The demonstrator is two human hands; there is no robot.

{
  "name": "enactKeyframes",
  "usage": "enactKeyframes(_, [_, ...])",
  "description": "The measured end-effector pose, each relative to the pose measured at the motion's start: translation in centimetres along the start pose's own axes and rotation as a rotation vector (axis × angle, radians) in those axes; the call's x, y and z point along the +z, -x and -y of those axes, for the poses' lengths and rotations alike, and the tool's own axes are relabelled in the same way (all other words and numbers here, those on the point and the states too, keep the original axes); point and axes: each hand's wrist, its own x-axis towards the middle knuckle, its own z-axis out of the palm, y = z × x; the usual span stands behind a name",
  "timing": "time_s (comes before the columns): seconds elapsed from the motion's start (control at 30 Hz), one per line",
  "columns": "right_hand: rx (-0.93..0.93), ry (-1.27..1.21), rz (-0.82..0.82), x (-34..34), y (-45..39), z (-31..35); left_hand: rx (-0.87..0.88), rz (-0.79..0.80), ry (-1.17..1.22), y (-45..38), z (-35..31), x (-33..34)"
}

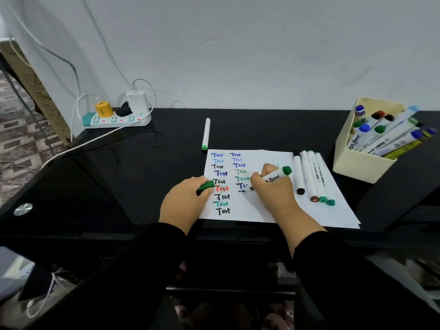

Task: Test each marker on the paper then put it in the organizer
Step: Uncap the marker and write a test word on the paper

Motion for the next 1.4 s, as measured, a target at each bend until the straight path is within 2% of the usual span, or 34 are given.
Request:
enactKeyframes(0.27, [-0.029,0.004,0.033,-0.05,0.25,-0.01,-0.016,-0.005,-0.004,-0.05,0.06,0.11])
enactKeyframes(1.4, [0.060,-0.104,-0.110,-0.30,0.51,0.28,0.004,-0.030,-0.026,-0.27,0.50,0.47])
